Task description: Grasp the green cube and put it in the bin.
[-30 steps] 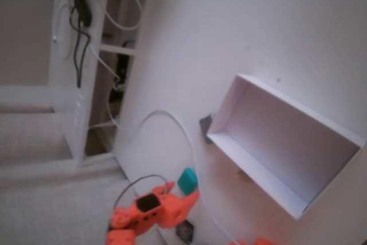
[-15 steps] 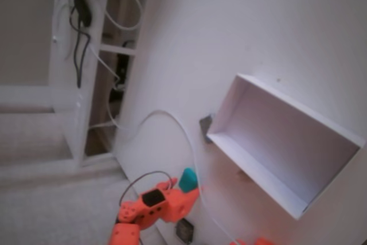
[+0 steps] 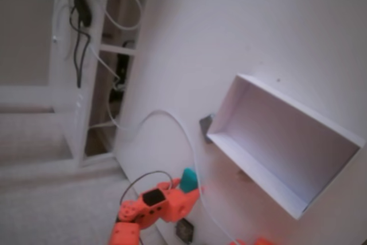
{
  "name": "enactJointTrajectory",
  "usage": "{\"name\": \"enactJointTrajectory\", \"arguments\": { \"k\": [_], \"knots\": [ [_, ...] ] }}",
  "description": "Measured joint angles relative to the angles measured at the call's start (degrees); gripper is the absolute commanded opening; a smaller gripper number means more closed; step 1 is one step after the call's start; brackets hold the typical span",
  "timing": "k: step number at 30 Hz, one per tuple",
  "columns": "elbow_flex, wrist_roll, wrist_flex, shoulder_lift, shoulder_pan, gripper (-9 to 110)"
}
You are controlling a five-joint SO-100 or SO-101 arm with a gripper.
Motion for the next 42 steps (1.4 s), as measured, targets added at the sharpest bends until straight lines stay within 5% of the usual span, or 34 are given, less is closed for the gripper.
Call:
{"name": "enactJointTrajectory", "arguments": {
  "k": [30,32,42],
  "knots": [
    [-0.2,-0.7,-2.6,0.4,0.4,1],
    [-0.2,-0.4,-3.1,0.4,0.5,-8],
    [-0.1,-0.8,-5.2,1.2,0.6,-8]
  ]
}}
